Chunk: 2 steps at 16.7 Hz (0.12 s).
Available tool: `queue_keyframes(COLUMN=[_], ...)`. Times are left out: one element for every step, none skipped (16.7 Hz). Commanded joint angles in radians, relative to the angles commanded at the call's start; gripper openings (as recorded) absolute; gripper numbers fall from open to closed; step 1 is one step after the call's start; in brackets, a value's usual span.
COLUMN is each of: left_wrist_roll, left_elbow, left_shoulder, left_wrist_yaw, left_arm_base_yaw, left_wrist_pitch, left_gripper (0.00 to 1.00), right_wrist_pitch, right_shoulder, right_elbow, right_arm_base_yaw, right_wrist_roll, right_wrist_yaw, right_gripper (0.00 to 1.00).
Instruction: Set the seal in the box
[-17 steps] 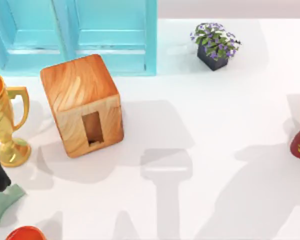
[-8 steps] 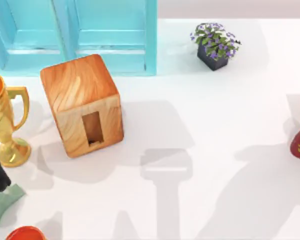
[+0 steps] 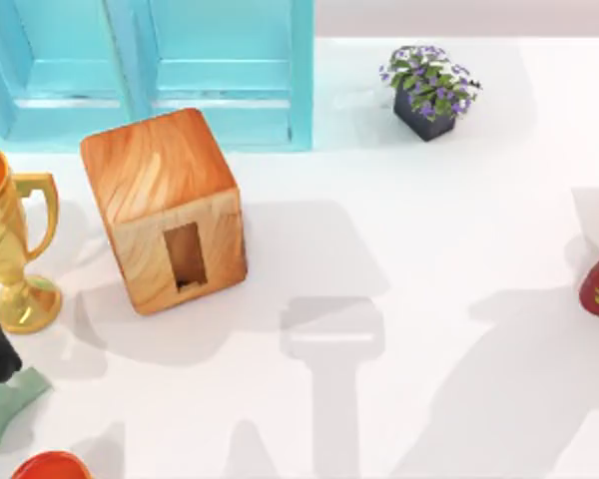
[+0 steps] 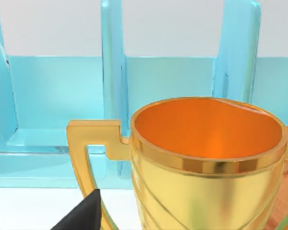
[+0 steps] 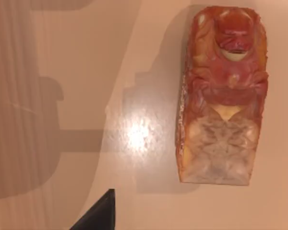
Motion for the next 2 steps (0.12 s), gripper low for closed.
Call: queue_keyframes(left_wrist_roll=[0.000, 0.000], left_elbow=[0.000, 0.000], left_shoulder=[0.000, 0.000], left_wrist_yaw=[0.000, 0.000], left_arm_base_yaw=[0.000, 0.000], left_wrist_pitch=[0.000, 0.000], left_gripper=[1.00, 1.00], right_wrist_pitch=[0.000, 0.000], right_shoulder=[0.000, 0.000], right_elbow=[0.000, 0.000], right_arm_base_yaw=[0.000, 0.000], right_wrist_roll=[0.000, 0.000], right_wrist_yaw=[0.000, 0.000], right_gripper=[1.00, 1.00])
